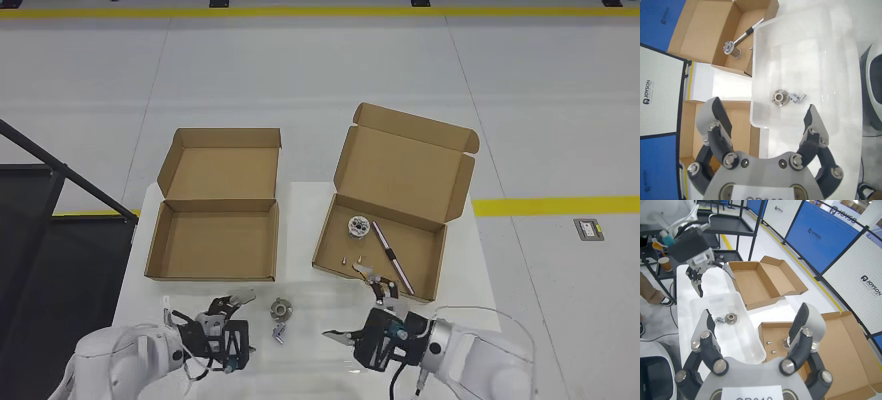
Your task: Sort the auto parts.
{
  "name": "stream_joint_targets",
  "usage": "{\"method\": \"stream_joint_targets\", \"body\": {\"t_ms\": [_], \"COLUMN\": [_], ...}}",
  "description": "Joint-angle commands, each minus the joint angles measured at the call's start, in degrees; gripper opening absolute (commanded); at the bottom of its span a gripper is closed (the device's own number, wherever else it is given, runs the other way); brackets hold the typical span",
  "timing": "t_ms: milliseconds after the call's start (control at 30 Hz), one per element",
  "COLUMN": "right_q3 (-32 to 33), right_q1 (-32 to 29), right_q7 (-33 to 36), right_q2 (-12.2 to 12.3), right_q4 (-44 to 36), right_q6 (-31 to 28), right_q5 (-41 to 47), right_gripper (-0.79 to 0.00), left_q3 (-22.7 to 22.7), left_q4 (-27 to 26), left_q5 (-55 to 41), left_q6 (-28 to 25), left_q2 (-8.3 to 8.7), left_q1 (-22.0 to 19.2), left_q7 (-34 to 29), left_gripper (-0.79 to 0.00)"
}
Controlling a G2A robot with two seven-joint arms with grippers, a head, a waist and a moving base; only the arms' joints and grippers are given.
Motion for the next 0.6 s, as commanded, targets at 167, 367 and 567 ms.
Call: {"method": "stream_joint_targets", "body": {"t_ms": [167, 367, 567], "right_q3": [0.5, 3.2, 3.8], "right_q1": [-3.6, -8.0, -9.1], "right_q7": [-6.8, -12.1, -12.7], "right_q2": [0.2, 0.8, 1.0], "right_q4": [2.1, 3.0, 3.9], "right_q6": [5.2, 5.6, 5.3], "right_q5": [-0.6, 0.8, 1.4], "right_gripper": [0.0, 0.0, 0.0], "left_q3": [10.7, 24.0, 39.2], "left_q4": [5.3, 9.5, 12.1], "left_q5": [15.3, 22.0, 23.1], "left_q6": [0.0, 0.0, 0.0], "left_q2": [4.94, 8.59, 11.64], "left_q1": [-10.2, -21.8, -34.2], "left_q7": [12.3, 21.2, 21.2], "left_gripper": [0.0, 0.0, 0.0]}}
